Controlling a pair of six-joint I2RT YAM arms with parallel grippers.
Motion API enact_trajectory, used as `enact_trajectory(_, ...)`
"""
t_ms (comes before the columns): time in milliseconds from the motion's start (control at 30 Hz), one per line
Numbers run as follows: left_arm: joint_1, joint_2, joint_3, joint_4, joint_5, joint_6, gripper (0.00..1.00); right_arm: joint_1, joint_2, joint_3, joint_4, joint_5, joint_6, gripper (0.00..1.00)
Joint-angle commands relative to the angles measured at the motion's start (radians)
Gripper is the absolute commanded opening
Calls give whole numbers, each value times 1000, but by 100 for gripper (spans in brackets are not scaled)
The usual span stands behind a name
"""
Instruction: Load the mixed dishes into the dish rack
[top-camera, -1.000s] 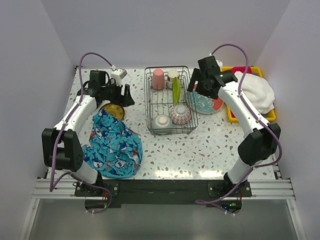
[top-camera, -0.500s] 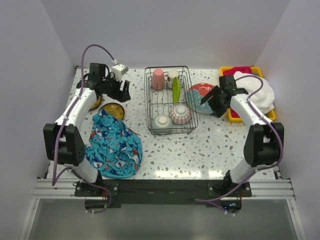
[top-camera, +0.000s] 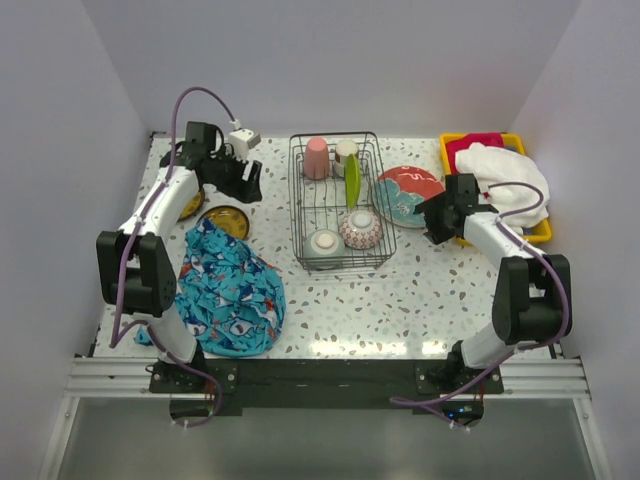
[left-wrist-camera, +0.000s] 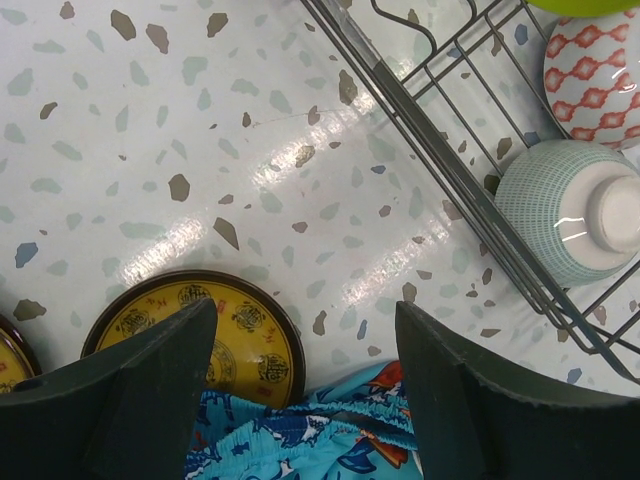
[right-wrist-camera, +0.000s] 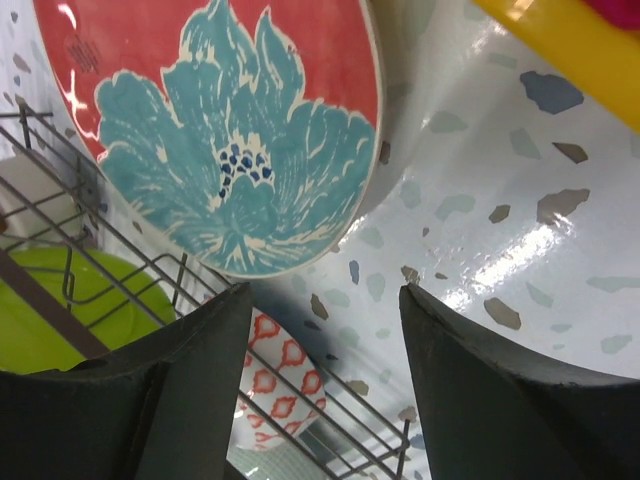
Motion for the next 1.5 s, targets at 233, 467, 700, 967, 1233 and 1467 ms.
enact_trajectory(233,-15,-1,15,2,16,21,77,-33,45,-91,193,86,91,64)
enact_trajectory(467,-26,0,5,-1,16,26,77,-33,128,-82,254,86,88,61)
enact_trajectory(700,-35,2,-20,-9,3,38,77,-33,226,-61,316,71,119,44)
enact_trajectory(967,-53,6,-12,-4,9,35,77,-29,243,2,336,60,73,0)
enact_trajectory(1233,-55,-15,-38,28,56,-9,77,-14,105,159,256,184,-311,0)
enact_trajectory(1467,-61,-6,-84,52,89,-40,75,-8,74,278,270,305,-558,0)
